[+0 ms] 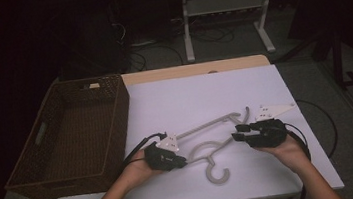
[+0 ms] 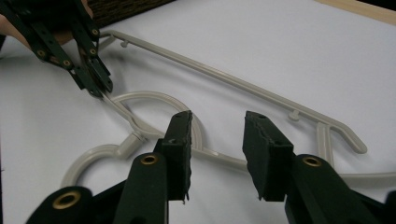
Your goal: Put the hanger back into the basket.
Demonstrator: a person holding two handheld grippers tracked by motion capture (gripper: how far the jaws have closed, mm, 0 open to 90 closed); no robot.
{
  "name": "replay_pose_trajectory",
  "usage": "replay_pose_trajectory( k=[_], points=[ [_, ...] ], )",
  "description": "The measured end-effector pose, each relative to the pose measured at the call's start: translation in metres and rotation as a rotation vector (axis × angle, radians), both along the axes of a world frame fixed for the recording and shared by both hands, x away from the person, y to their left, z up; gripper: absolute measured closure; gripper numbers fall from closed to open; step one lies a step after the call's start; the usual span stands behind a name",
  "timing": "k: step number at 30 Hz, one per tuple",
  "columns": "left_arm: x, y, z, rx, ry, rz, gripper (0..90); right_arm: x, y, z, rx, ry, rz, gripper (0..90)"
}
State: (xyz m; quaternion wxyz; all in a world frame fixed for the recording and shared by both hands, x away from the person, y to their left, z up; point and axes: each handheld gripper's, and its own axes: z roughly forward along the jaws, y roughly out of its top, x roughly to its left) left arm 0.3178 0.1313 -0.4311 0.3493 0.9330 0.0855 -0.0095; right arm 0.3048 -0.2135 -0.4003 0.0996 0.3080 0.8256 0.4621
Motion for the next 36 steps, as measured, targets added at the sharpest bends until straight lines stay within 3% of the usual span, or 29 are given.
replay_pose_trajectory(
  k=[9, 16, 23, 36],
  points=[
    [0.0, 0.003, 0.008, -0.041, 0.005, 0.03, 82.5, 0.0, 0.0, 0.0, -0.003, -0.004, -0.001, 57.6],
    [0.0, 0.009, 0.021, -0.111, 0.006, 0.057, 82.5, 0.0, -0.001, -0.001, -0.003, -0.005, -0.011, 58.9],
    [0.0, 0.012, 0.031, -0.137, -0.023, 0.084, 82.8, -0.002, -0.004, 0.002, 0.015, -0.015, -0.032, 58.6],
    [0.002, 0.022, 0.048, -0.194, -0.06, 0.137, 83.4, -0.005, -0.018, 0.012, 0.068, -0.073, -0.096, 57.4]
  ],
)
